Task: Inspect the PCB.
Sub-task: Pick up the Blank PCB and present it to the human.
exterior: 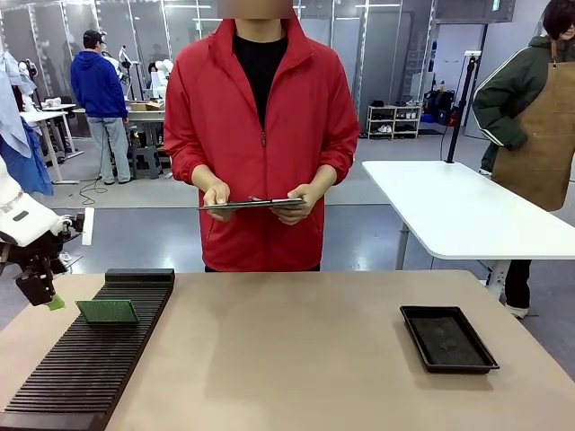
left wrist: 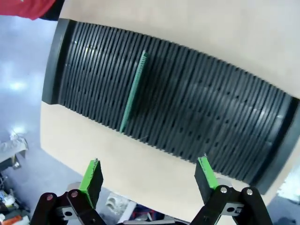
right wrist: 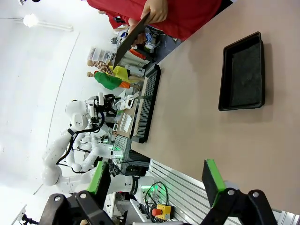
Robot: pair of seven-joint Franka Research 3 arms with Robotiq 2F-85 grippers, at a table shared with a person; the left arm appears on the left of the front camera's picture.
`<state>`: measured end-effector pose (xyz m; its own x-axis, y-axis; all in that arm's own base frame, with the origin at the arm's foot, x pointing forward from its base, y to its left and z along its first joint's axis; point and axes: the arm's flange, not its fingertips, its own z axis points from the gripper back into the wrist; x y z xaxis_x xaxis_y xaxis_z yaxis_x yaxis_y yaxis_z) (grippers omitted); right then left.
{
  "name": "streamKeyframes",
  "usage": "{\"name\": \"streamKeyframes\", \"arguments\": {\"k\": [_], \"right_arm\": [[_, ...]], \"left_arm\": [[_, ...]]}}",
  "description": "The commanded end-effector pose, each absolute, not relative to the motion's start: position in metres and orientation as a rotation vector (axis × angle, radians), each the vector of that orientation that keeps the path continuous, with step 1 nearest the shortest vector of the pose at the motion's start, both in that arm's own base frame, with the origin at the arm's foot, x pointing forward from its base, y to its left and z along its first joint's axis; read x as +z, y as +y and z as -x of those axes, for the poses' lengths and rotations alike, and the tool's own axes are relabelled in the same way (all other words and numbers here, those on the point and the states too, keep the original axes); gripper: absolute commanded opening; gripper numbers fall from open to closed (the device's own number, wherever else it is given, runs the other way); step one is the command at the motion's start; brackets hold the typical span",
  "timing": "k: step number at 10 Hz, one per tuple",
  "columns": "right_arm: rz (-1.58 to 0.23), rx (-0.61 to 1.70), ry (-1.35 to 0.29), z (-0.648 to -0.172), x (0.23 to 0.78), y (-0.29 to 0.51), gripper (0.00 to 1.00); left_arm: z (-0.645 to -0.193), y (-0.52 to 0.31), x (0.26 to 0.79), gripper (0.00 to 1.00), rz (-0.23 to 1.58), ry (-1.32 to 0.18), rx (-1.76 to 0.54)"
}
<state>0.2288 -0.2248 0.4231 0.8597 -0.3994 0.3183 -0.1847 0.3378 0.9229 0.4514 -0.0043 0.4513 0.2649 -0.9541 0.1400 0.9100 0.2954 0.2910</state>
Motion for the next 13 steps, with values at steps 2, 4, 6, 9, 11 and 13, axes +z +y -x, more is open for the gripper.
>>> {"name": "streamKeyframes", "arguments": {"k": [2, 4, 6, 9, 11, 13], "right_arm": [[-1.241, -0.135, -0.567, -0.227, 0.424, -0.226, 1.00], [-1.241, -0.135, -0.567, -0.227, 0.424, -0.226, 1.00], [-1.241, -0.135, -0.567, -0.227, 0.424, -0.226, 1.00], [-1.241, -0.135, -0.567, -0.227, 0.424, -0.226, 1.00], [-1.241, -0.135, -0.567, -0.227, 0.424, -0.226, 1.00], [-1.241, -0.135, -0.567, -0.227, 0.424, -0.226, 1.00]], "left_arm": [[-0.493, -0.001, 0.424, 1.00, -0.231, -0.322, -1.292], [-0.504, -0.002, 0.402, 1.00, -0.285, -0.323, -1.325], [-0.514, -0.001, 0.378, 1.00, -0.321, -0.318, -1.356], [-0.517, 0.002, 0.363, 1.00, -0.323, -0.303, -1.422], [-0.514, -0.001, 0.360, 1.00, -0.329, -0.303, -1.445], [-0.516, 0.003, 0.362, 0.41, -0.280, -0.313, -1.437]]}}
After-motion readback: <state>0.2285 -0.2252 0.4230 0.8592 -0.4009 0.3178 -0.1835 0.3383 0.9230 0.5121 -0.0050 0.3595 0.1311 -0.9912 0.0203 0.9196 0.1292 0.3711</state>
